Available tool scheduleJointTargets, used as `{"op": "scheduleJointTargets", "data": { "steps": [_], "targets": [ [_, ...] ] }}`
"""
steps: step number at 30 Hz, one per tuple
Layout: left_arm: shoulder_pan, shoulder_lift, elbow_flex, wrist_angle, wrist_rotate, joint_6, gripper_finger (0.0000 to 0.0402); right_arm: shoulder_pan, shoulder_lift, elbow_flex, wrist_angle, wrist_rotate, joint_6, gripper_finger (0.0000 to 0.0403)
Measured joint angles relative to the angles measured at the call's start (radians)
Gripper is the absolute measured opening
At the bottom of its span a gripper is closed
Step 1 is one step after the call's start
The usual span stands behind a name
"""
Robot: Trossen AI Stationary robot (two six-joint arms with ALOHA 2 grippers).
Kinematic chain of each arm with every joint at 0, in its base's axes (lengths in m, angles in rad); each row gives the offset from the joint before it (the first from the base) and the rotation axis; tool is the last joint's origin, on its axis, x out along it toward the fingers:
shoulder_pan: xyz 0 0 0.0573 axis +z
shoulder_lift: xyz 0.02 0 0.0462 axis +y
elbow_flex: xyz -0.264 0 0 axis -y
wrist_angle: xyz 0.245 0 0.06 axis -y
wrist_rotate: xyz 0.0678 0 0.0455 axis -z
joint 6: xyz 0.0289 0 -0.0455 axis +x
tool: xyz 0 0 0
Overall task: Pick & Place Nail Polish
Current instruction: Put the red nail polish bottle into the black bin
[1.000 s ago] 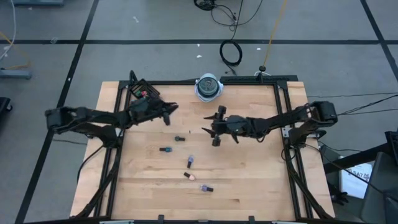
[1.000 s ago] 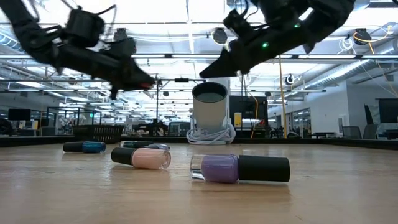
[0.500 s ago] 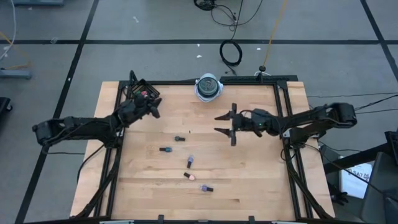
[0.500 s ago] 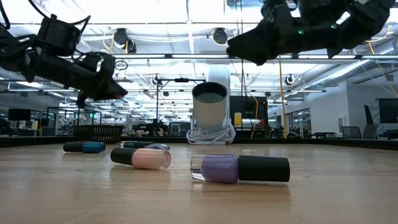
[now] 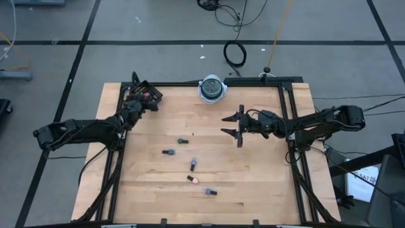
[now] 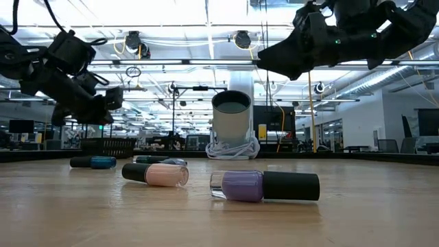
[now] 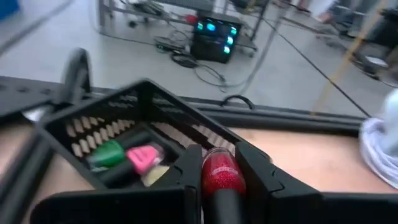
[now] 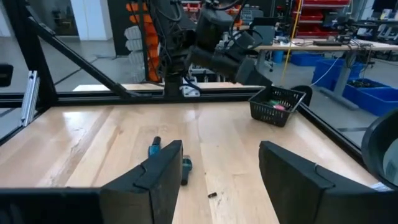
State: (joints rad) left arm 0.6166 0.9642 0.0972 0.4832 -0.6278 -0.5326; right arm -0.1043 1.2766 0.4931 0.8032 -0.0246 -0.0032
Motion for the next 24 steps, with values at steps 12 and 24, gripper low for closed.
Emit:
{"op": "scheduleJointTargets", "data": {
  "steps": [12,24],
  "targets": [
    [0.111,0.048,0.132,-0.221,-0.002,0.041,0.0053,0.0,0.0,0.0,-0.012,0.001,0.002,0.0196],
    [0.131,0.158,0.143,-0.174,-0.001,-0.001,0.0087,0.0,0.001,0.0,-0.011,0.002,0.018,0.0196]
  ]
}}
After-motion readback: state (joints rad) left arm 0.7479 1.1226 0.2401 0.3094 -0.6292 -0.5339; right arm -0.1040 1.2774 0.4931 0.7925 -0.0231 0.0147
